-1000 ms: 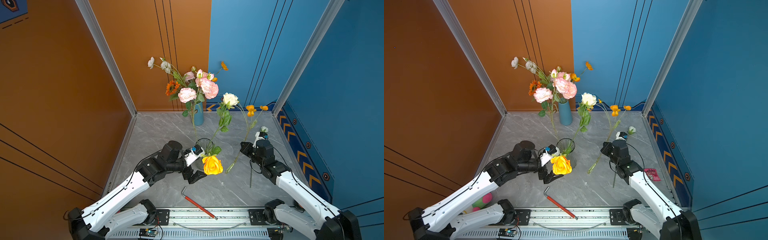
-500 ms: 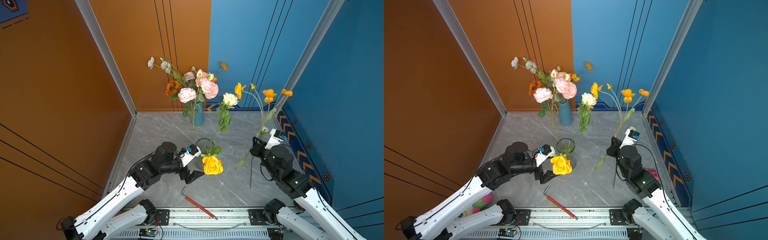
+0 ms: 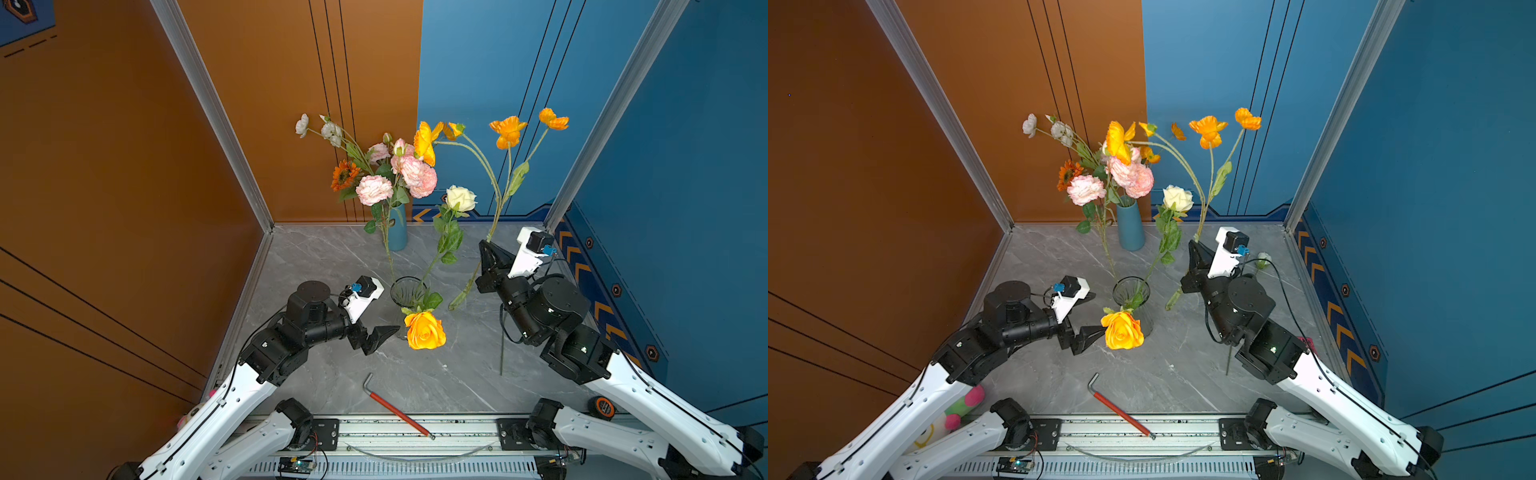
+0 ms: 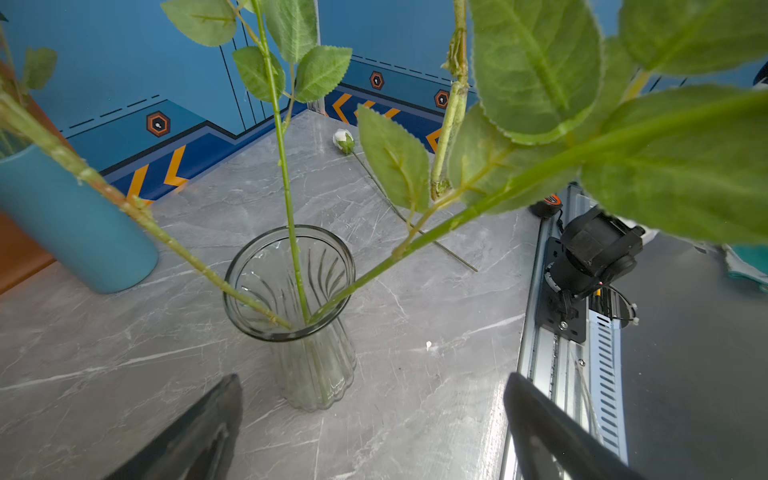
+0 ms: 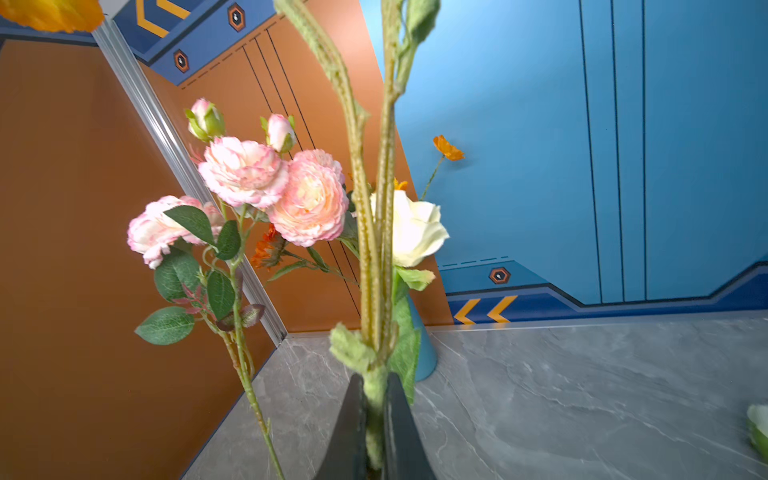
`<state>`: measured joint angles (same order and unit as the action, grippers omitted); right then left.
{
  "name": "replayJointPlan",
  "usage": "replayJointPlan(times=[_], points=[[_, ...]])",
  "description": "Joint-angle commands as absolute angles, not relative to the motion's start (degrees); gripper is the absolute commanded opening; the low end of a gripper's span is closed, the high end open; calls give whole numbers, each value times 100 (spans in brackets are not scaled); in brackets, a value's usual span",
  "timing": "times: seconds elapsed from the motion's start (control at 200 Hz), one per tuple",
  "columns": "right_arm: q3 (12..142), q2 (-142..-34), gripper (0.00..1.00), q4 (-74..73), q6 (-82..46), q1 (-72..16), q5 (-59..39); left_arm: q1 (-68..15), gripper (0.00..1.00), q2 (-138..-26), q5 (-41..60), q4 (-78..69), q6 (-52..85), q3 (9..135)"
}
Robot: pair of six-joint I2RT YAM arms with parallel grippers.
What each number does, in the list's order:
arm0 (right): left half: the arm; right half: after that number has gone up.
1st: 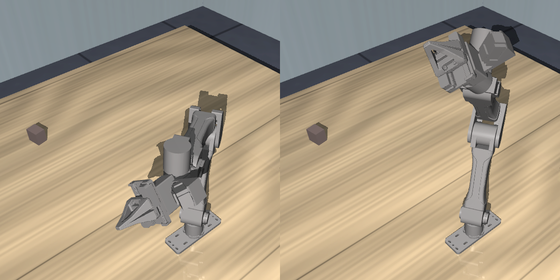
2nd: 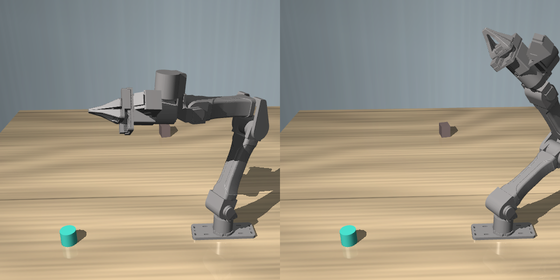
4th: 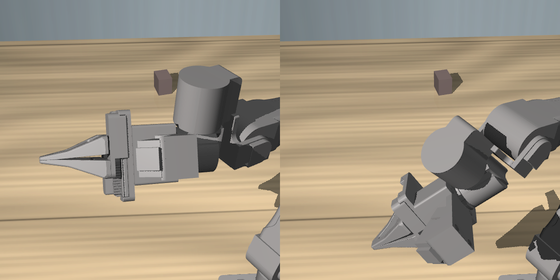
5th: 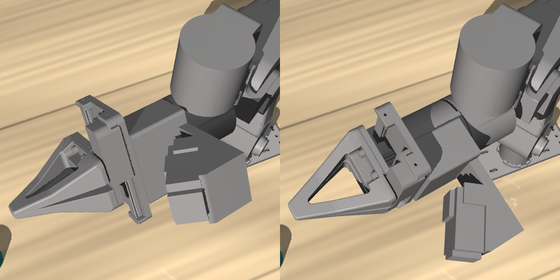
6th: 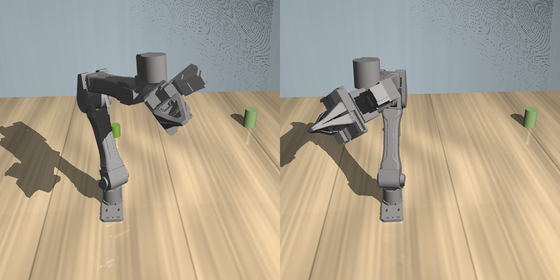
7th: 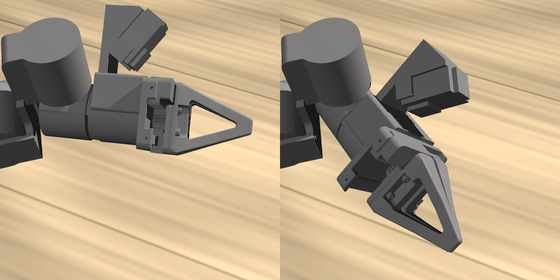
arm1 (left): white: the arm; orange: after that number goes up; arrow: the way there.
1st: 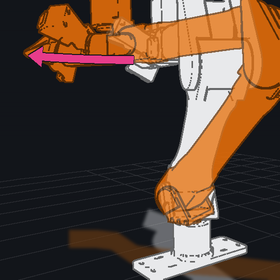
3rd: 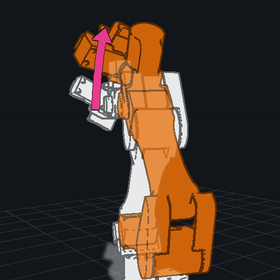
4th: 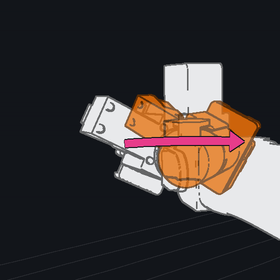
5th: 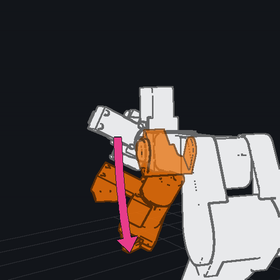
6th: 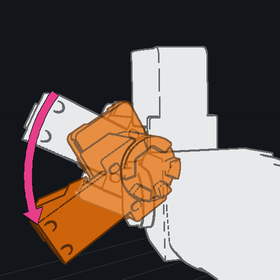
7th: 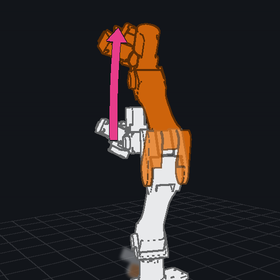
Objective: Arrange the flowers into the vase
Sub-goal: 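Carry the orange poppies with the right gripper over the glass vase, then lower the orange poppy stems into the glass vase with the right gripper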
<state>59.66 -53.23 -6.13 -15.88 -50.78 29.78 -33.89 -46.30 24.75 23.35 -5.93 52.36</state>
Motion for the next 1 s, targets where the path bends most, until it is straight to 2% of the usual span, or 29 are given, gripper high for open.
replayJointPlan(times=[0.0, 0.21, 0.385, 0.671, 0.996], points=[[5999, -5669, 3, -1894, -957, -5290, 3260, -3295, 98, -4592, 2692, 2128, -468, 5117], [5546, -6439, 3, -3853, -141, -5611, 3490, -3252, 98, -4587, 2724, 2047, -424, 5075], [5175, -6869, 3, -4803, -32, -5689, 3490, -3221, 98, -4649, 2814, 2043, -403, 5098], [4285, -7818, 6, -7229, 273, -5900, 3480, -3217, 98, -4692, 2883, 2013, -392, 5077], [3990, -8250, 7, -7628, 351, -6106, 3786, -3217, 98, -4692, 2909, 2013, -380, 5081]])
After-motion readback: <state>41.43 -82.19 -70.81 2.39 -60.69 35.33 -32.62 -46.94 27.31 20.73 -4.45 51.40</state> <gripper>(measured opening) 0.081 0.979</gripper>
